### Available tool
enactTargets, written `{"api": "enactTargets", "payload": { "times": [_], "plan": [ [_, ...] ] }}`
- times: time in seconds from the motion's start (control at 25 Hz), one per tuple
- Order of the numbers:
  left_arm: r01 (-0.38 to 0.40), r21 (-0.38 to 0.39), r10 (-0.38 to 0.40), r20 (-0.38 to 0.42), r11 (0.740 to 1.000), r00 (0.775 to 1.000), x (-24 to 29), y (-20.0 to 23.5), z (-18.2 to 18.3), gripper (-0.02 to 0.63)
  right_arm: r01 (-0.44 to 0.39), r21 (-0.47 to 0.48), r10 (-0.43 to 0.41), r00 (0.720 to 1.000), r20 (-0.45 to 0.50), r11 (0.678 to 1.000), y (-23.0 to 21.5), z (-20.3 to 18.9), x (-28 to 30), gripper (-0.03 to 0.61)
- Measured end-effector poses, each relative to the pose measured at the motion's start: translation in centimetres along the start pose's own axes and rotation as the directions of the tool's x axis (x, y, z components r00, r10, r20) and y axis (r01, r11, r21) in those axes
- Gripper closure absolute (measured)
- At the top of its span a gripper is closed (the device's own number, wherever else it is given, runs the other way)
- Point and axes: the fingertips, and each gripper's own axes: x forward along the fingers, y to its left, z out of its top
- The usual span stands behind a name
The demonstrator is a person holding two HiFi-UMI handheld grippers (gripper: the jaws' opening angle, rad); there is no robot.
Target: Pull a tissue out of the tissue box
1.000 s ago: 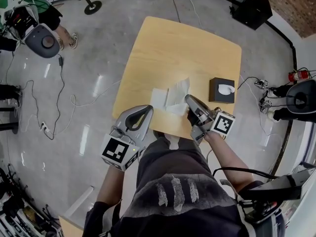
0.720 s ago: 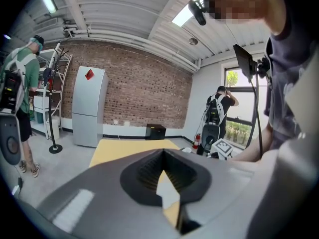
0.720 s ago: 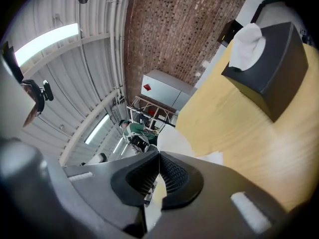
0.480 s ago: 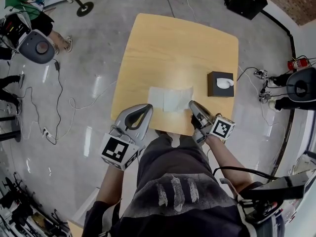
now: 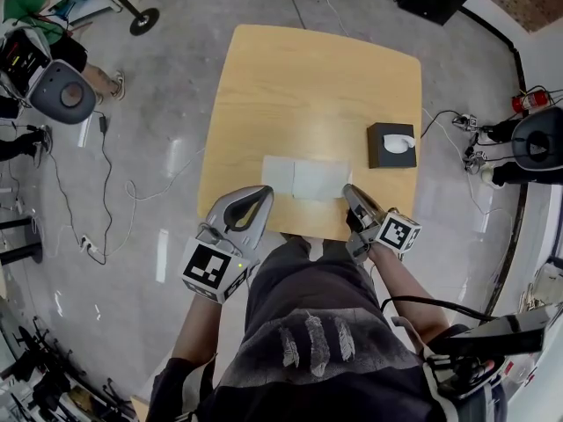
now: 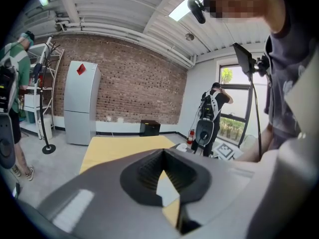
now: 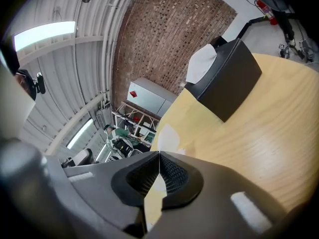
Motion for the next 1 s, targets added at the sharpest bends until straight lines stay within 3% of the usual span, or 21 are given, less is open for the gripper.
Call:
{"api": "enactTargets", "payload": {
  "times": [0.32, 0.72, 0.92, 1.0],
  "plan": [
    [0.024, 0.002, -0.024, -0.005, 1.000, 1.000, 0.9, -0.4, -0.2, 0.612, 0.037, 0.034, -0.037, 0.999, 0.000, 0.999, -1.4, -0.8, -0.7, 0.580],
    [0.026, -0.006, -0.026, -0.009, 1.000, 1.000, 1.0, -0.3, -0.6, 0.612, 0.136, -0.066, -0.141, 0.987, -0.074, 0.989, -2.6, -1.5, -0.9, 0.577],
    [0.024, -0.005, -0.024, -0.006, 1.000, 1.000, 1.1, -0.1, -0.7, 0.612, 0.202, -0.077, -0.210, 0.972, -0.107, 0.976, -3.7, -2.0, -1.5, 0.475],
    [0.023, -0.007, -0.023, -0.003, 1.000, 1.000, 1.1, 0.0, -0.8, 0.612, 0.226, -0.091, -0.236, 0.965, -0.118, 0.970, -3.9, -2.0, -1.7, 0.401]
  ]
}}
